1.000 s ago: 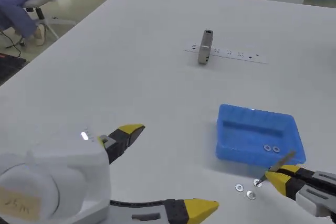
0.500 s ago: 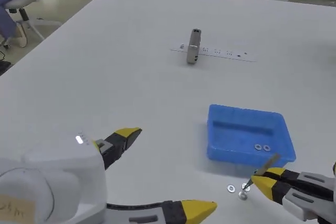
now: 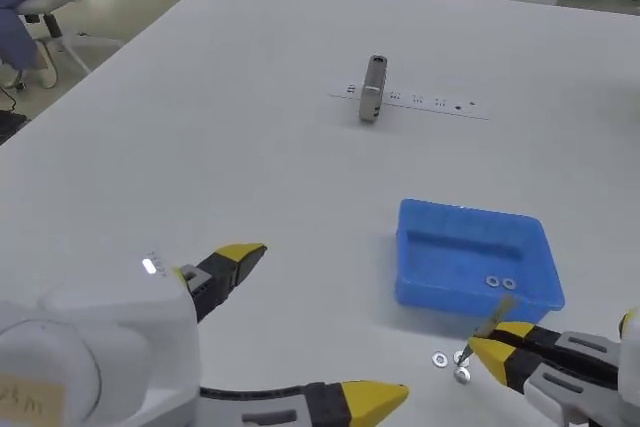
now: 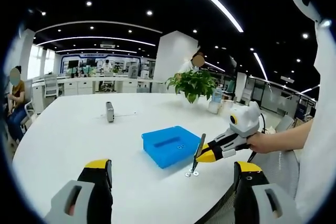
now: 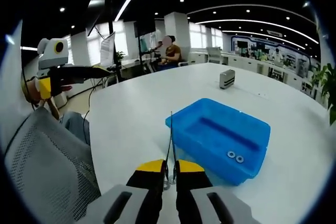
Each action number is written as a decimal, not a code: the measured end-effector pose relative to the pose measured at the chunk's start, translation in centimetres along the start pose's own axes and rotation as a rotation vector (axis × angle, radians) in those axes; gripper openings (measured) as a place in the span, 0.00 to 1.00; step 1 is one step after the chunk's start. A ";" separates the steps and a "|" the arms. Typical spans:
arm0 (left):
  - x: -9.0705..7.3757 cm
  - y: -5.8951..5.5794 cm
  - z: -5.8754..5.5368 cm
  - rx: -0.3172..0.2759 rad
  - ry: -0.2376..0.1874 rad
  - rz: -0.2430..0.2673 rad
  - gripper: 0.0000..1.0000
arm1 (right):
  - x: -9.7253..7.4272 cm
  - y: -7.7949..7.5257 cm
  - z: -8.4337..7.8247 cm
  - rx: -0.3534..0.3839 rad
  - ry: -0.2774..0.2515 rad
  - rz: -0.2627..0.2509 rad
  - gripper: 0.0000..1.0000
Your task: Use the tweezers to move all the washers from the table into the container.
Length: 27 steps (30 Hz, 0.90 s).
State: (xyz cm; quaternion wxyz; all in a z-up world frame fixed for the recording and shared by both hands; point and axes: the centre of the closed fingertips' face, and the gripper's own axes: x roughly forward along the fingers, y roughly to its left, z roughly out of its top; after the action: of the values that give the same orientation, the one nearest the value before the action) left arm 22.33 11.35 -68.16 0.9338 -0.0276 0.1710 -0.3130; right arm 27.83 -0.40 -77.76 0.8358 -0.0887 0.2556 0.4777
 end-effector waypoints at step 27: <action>0.1 -0.3 0.0 0.015 0.005 0.006 0.99 | -0.4 -0.6 0.0 -0.008 -0.026 -0.036 0.05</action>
State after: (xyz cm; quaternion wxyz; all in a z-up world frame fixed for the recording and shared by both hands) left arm 22.27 11.07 -68.17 0.9346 -0.0194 0.1710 -0.3114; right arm 28.14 -0.97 -77.63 0.8472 -0.0902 0.2410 0.4648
